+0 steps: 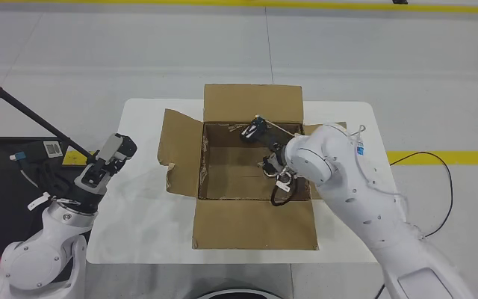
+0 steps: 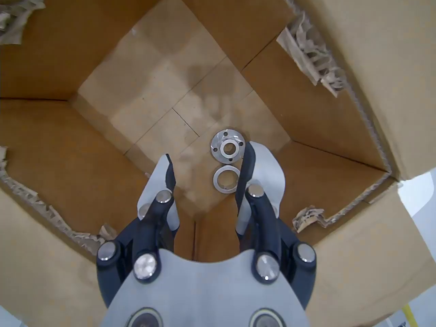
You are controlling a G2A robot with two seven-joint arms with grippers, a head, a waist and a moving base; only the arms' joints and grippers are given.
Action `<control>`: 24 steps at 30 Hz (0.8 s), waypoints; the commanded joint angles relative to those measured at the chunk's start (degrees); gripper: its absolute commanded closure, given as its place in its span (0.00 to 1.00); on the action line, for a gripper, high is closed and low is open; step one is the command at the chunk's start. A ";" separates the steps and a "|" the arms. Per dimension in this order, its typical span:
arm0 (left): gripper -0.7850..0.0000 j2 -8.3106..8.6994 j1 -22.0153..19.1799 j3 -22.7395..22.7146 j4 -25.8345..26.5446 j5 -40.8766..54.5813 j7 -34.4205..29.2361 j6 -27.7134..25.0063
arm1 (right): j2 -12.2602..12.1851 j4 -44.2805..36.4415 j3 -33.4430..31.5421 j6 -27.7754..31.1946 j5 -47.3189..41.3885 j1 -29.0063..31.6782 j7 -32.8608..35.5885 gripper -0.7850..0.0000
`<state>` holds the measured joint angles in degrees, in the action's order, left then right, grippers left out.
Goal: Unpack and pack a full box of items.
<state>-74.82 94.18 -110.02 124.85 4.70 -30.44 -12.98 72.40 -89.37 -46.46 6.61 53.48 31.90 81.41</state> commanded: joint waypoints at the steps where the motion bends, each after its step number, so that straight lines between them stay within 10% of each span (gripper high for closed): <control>1: 0.00 0.00 0.00 0.00 0.00 0.00 0.00 0.00 | 0.60 3.84 1.68 -2.11 1.38 -1.13 0.25 0.47; 24: 0.00 0.00 0.00 0.00 0.00 0.00 0.00 0.00 | 6.49 30.04 9.14 1.07 -6.98 -8.54 -5.79 0.60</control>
<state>-74.82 94.18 -110.02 124.85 4.70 -30.44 -12.98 78.75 -59.72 -37.51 7.80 46.33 23.46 75.79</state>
